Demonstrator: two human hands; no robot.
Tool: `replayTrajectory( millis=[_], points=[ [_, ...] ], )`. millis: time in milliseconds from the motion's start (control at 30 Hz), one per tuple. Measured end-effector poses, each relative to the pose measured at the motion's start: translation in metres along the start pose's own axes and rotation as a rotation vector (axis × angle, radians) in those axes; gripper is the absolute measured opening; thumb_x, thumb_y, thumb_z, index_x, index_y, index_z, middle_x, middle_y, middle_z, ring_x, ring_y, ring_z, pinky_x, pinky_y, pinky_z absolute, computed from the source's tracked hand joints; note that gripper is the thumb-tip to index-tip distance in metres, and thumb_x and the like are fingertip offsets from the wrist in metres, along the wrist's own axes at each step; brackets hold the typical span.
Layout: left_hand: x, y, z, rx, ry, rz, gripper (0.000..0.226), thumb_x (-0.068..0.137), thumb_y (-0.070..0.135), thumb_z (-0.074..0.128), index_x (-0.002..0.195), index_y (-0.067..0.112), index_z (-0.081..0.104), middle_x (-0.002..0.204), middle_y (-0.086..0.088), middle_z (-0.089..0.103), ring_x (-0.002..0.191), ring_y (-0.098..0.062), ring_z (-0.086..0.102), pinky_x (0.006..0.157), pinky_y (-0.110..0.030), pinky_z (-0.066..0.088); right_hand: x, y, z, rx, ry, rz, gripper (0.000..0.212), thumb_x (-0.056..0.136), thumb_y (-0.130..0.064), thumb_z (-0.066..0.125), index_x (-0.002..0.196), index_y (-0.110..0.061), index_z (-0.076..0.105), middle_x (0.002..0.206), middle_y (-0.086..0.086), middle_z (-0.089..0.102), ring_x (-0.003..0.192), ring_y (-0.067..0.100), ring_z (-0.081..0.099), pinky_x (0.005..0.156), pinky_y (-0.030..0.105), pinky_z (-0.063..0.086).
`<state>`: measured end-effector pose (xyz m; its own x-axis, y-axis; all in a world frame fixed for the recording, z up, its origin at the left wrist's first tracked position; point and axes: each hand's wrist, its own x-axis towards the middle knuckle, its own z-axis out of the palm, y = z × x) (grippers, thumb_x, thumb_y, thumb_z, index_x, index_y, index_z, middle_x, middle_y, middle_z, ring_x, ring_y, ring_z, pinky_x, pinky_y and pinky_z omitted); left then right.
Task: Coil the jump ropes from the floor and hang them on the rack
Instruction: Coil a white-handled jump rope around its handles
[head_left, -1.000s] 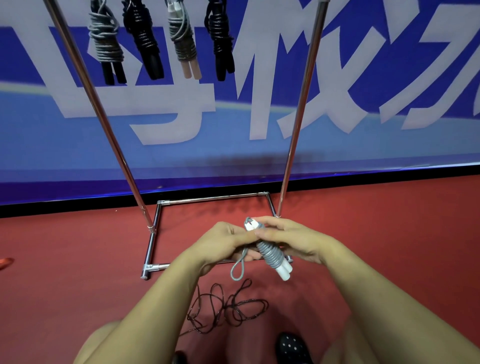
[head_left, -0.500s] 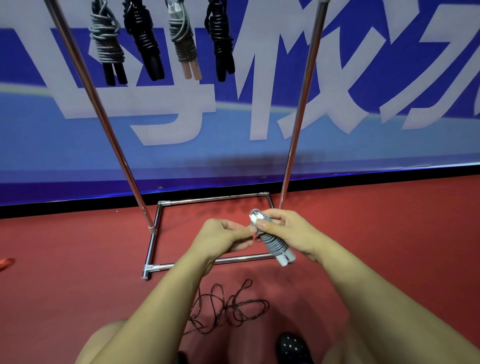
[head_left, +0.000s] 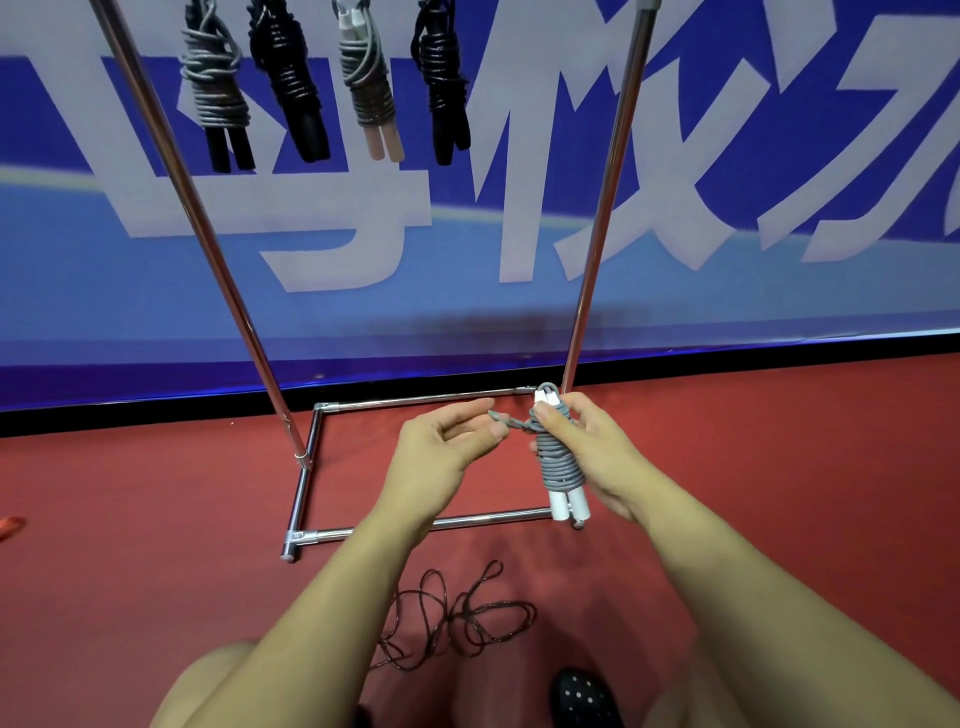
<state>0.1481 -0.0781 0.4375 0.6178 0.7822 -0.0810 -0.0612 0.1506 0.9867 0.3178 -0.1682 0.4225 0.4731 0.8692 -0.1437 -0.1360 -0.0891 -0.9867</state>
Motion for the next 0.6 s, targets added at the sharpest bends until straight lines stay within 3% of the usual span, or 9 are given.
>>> replayTrajectory(
  millis=[167, 367, 500, 600],
  points=[
    [0.0, -0.007, 0.008, -0.156, 0.147, -0.028, 0.033, 0.086, 0.004, 0.078, 0.117, 0.0, 0.068, 0.092, -0.013, 0.079, 0.091, -0.023, 0.076, 0.081, -0.025, 0.059, 0.0, 0.001, 0.006, 0.059, -0.008, -0.016, 0.009, 0.1, -0.025, 0.062, 0.102, -0.017, 0.061, 0.091, 0.0, 0.07, 0.079, 0.018, 0.07, 0.077, 0.033, 0.056],
    [0.0, -0.006, 0.013, -0.463, 0.217, -0.095, 0.029, 0.083, 0.001, 0.078, 0.111, -0.005, 0.071, 0.107, -0.022, 0.075, 0.101, -0.028, 0.075, 0.085, -0.025, 0.059, 0.0, 0.0, 0.014, 0.093, -0.007, -0.031, 0.023, 0.098, -0.029, 0.063, 0.111, -0.011, 0.059, 0.099, 0.005, 0.068, 0.079, 0.017, 0.07, 0.078, 0.034, 0.056],
    [0.0, -0.008, 0.017, -0.295, 0.155, 0.007, 0.03, 0.084, 0.008, 0.08, 0.113, 0.008, 0.076, 0.113, -0.01, 0.077, 0.116, -0.026, 0.069, 0.106, -0.038, 0.052, -0.001, -0.001, 0.017, 0.096, -0.03, -0.032, 0.029, 0.096, -0.033, 0.062, 0.112, -0.01, 0.059, 0.103, 0.01, 0.068, 0.077, 0.018, 0.068, 0.075, 0.033, 0.056],
    [-0.003, -0.005, 0.019, -0.195, 0.143, 0.073, 0.026, 0.087, 0.012, 0.078, 0.113, 0.018, 0.077, 0.113, -0.003, 0.077, 0.115, -0.02, 0.07, 0.107, -0.04, 0.051, -0.004, -0.001, 0.02, 0.095, -0.06, -0.039, 0.03, 0.093, -0.036, 0.061, 0.112, -0.013, 0.061, 0.102, 0.008, 0.071, 0.078, 0.018, 0.069, 0.074, 0.031, 0.056]
  ],
)
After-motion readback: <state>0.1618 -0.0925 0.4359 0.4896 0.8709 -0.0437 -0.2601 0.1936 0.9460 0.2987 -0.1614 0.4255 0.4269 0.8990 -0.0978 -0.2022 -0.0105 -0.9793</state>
